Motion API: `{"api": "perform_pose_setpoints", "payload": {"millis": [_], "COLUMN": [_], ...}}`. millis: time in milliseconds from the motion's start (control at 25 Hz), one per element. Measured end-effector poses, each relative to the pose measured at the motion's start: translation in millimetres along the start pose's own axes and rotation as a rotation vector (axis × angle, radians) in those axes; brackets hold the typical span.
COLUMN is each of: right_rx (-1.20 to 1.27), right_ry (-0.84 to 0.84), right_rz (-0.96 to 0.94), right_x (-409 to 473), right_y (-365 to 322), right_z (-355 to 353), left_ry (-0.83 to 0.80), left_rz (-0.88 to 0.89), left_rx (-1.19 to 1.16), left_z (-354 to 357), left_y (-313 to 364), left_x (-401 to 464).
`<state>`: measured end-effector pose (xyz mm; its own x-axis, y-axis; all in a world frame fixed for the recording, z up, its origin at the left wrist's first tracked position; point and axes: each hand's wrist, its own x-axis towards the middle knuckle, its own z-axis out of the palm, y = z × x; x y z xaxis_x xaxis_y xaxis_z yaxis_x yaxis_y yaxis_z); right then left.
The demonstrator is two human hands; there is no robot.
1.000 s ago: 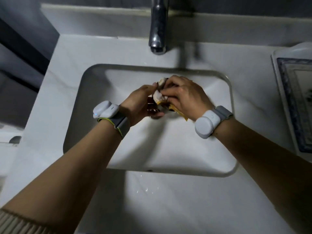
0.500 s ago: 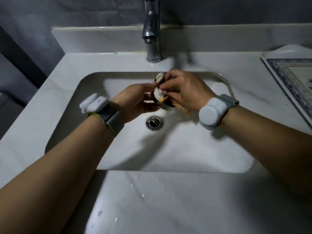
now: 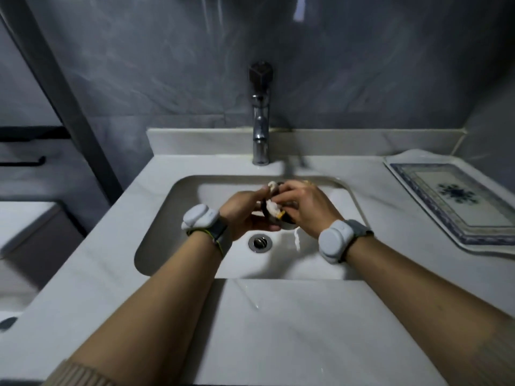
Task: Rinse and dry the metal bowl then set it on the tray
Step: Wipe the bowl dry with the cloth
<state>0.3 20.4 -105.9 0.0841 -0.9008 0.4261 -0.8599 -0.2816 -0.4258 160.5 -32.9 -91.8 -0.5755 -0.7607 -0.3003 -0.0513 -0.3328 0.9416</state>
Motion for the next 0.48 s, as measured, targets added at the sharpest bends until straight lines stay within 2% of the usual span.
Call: {"api": "perform_pose_setpoints", "payload": {"millis": [200, 360, 480], "right_rx": [-0.009, 0.064, 0.107], "right_ry": [0.157, 0.272, 0.279], "right_rz": [0.094, 0.218, 0.171], "right_x": [7.7, 12.9, 11.6], "right_y": [1.0, 4.7, 3.9], "right_z": [1.9, 2.7, 1.0], "left_ry": [-0.033, 0.033, -0.019], "left_rz": [0.091, 0.143, 0.118], "left_rx": [0.036, 0.01, 0.024], "left_z": [-0.7, 2.4, -0.5], "left_y": [2.1, 4.4, 7.8], "left_x": [9.2, 10.8, 11.7]}}
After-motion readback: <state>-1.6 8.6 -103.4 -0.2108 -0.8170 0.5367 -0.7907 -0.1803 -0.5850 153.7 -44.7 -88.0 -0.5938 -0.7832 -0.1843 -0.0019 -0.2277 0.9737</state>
